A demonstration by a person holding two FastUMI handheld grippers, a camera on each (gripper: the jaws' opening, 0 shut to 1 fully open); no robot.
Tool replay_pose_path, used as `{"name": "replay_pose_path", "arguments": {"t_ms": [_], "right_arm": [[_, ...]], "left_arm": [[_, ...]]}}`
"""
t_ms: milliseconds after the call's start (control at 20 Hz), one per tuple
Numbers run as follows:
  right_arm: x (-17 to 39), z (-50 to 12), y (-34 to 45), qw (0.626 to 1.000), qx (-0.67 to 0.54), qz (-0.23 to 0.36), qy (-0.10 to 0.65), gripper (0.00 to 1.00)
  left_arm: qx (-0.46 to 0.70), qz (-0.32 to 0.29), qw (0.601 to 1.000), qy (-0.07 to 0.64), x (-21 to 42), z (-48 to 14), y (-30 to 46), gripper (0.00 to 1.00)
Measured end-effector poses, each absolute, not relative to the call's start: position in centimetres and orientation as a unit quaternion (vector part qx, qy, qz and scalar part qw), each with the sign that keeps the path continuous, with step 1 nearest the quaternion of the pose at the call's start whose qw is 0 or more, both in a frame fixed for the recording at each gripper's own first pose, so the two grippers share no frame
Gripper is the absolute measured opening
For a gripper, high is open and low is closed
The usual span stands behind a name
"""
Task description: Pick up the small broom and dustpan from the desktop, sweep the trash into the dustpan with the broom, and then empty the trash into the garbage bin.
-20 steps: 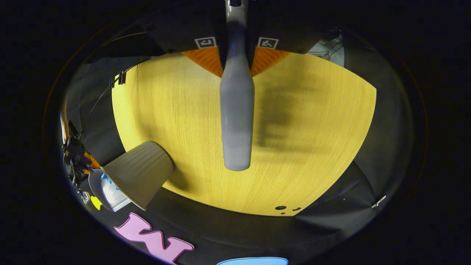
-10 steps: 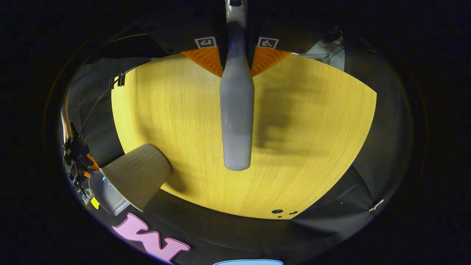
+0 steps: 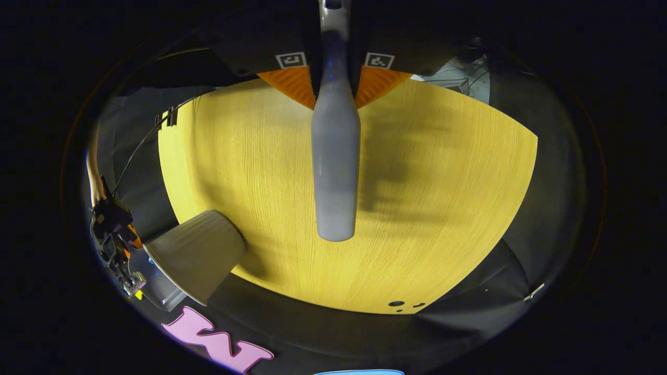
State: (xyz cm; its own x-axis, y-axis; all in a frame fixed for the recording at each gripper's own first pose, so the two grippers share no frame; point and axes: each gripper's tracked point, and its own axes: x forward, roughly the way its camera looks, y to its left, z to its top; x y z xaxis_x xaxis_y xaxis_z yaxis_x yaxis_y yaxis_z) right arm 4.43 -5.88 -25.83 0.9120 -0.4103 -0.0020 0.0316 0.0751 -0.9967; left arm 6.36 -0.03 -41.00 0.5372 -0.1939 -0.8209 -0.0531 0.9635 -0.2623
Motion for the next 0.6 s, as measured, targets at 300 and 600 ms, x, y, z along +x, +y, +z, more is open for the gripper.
{"name": "replay_pose_path", "arguments": {"t_ms": [300, 600], "right_arm": [[4.3, -25.7, -5.2, 0.677, -0.704, -0.165, 0.136, 0.33], [4.1, -25.6, -4.2, 0.624, -0.756, -0.155, 0.127, 0.33]], "left_arm": [[-0.117, -0.051, 0.866, 0.484, 6.4, -41.0, 0.2, 0.26], [-0.109, -0.065, 0.861, 0.492, 6.2, -41.5, 0.2, 0.26]]}}
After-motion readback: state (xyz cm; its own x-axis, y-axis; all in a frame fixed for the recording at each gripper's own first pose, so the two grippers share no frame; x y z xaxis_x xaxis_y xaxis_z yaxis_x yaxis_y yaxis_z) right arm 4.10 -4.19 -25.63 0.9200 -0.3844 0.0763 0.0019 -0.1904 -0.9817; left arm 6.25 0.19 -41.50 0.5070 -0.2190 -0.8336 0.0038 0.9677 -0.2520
